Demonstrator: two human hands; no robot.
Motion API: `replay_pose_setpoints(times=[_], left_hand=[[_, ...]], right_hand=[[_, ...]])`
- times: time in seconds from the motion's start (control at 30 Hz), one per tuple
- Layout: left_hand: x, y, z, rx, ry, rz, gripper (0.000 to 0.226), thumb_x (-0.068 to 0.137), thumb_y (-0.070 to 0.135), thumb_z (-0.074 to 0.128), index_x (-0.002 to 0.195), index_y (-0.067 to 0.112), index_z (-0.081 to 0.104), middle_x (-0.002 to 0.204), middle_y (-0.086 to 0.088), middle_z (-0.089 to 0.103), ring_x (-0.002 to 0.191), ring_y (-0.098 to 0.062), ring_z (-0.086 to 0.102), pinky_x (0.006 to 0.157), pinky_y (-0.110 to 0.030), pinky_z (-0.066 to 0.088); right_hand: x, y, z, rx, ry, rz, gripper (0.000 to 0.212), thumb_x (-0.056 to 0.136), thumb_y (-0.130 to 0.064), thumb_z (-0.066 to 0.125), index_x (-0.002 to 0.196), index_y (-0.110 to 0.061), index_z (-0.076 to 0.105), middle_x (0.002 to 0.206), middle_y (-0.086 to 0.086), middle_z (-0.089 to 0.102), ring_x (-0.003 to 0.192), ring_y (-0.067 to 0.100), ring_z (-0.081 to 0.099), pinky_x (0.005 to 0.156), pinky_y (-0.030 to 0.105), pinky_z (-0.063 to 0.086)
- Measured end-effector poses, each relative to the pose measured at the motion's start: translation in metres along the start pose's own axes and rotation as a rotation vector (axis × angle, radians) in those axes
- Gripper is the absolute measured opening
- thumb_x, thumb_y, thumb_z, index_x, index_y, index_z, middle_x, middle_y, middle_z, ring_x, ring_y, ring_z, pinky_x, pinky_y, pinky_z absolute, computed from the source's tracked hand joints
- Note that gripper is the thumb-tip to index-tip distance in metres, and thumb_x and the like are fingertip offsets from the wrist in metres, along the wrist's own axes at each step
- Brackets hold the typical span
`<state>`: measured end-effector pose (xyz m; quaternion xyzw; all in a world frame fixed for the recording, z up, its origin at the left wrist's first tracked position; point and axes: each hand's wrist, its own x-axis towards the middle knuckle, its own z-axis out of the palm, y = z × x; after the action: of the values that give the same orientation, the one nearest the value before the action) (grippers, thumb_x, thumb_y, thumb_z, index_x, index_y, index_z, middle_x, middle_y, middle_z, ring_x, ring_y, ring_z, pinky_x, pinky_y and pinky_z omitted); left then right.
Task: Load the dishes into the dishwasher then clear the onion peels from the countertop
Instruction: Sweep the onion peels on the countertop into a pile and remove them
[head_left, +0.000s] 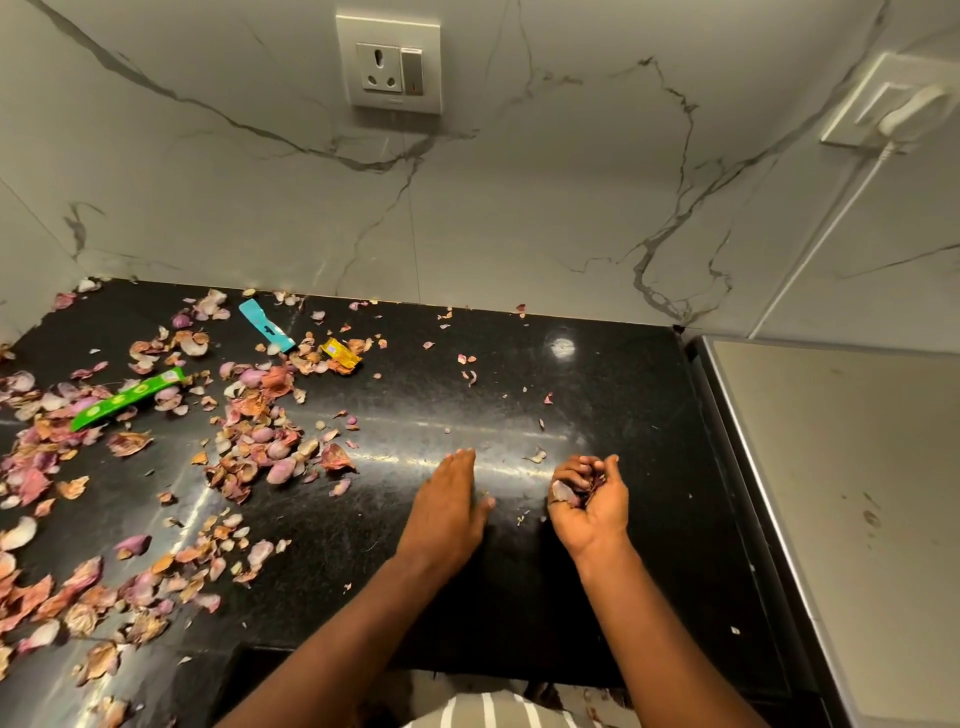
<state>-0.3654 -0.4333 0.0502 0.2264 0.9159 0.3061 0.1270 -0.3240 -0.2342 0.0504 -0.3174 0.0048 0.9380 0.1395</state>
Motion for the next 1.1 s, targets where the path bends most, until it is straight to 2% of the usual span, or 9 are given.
replay_pose_setpoints(times=[0.1,0.27,0.4,0.57,0.67,0.77,0.9,1.03,1.1], left_hand=[[-0.002,0.007,0.019,0.13,-0.182,0.168,0.076,0.105,0.047,0.052,0.166,0.018,0.016,0.171,0.001,0.011,0.16,-0.02,0.005,0.13,-0.039,0.013],[0.004,0.023,0.039,0.378,-0.23,0.419,0.038,0.102,0.033,0.058,0.138,0.023,0.064,0.148,-0.004,0.058,0.139,-0.031,0.049,0.107,-0.039,0.045],[0.01,0.032,0.026,0.419,-0.248,0.362,0.024,0.103,0.023,0.055,0.121,0.016,0.069,0.119,-0.007,0.063,0.117,-0.03,0.053,0.082,-0.046,0.054],[0.032,0.048,0.021,0.393,-0.295,0.274,0.015,0.098,0.01,0.059,0.113,0.012,0.063,0.114,-0.014,0.061,0.112,-0.034,0.057,0.084,-0.048,0.055],[0.056,0.052,0.019,0.272,-0.179,0.288,0.031,0.099,0.009,0.061,0.13,0.013,0.06,0.13,-0.014,0.058,0.12,-0.034,0.057,0.096,-0.046,0.051],[0.08,0.063,0.018,0.257,-0.199,0.292,0.071,0.095,-0.007,0.056,0.16,0.012,0.033,0.166,-0.015,0.029,0.152,-0.032,0.03,0.122,-0.042,0.033],[0.09,0.066,0.034,0.5,-0.38,0.342,0.066,0.109,0.011,0.043,0.165,0.008,0.008,0.173,-0.015,0.001,0.16,-0.028,0.004,0.128,-0.041,0.013],[0.085,0.055,0.041,0.505,-0.372,0.369,0.051,0.107,0.027,0.052,0.152,0.005,0.042,0.163,-0.015,0.037,0.153,-0.029,0.032,0.119,-0.04,0.035],[0.081,0.051,0.038,0.479,-0.332,0.416,0.027,0.1,0.018,0.059,0.123,0.006,0.066,0.132,-0.014,0.064,0.128,-0.033,0.057,0.103,-0.042,0.049]], right_hand=[[-0.003,-0.007,-0.001,0.025,0.004,-0.022,0.046,0.108,-0.043,0.044,0.069,-0.019,0.048,0.065,-0.003,0.046,0.042,0.007,0.039,0.036,0.017,0.03],[-0.006,-0.012,0.004,0.055,0.022,-0.06,0.048,0.108,-0.042,0.045,0.066,-0.018,0.05,0.065,-0.003,0.047,0.043,0.007,0.04,0.038,0.017,0.033],[-0.01,-0.013,0.003,0.046,0.048,-0.074,0.05,0.108,-0.042,0.046,0.065,-0.017,0.052,0.067,-0.002,0.049,0.044,0.007,0.041,0.038,0.017,0.035],[-0.01,-0.018,0.001,0.057,0.059,-0.083,0.047,0.108,-0.042,0.046,0.069,-0.017,0.051,0.068,-0.001,0.049,0.044,0.008,0.041,0.039,0.018,0.037],[-0.011,-0.02,0.002,0.047,0.044,-0.092,0.046,0.108,-0.042,0.045,0.069,-0.018,0.05,0.067,-0.001,0.048,0.044,0.008,0.04,0.039,0.018,0.036],[-0.011,-0.021,0.003,0.027,0.041,-0.089,0.046,0.108,-0.042,0.045,0.069,-0.019,0.049,0.067,-0.002,0.048,0.043,0.007,0.04,0.036,0.019,0.033],[-0.01,-0.021,0.004,0.039,0.039,-0.094,0.046,0.108,-0.039,0.046,0.067,-0.018,0.048,0.069,-0.002,0.046,0.044,0.007,0.041,0.037,0.018,0.033],[-0.009,-0.022,0.008,0.072,0.045,-0.114,0.051,0.108,-0.038,0.047,0.063,-0.016,0.05,0.068,-0.001,0.047,0.046,0.007,0.043,0.038,0.017,0.035],[-0.009,-0.02,0.009,0.07,0.057,-0.119,0.052,0.108,-0.037,0.048,0.062,-0.016,0.052,0.068,-0.001,0.048,0.047,0.007,0.044,0.039,0.017,0.035]])
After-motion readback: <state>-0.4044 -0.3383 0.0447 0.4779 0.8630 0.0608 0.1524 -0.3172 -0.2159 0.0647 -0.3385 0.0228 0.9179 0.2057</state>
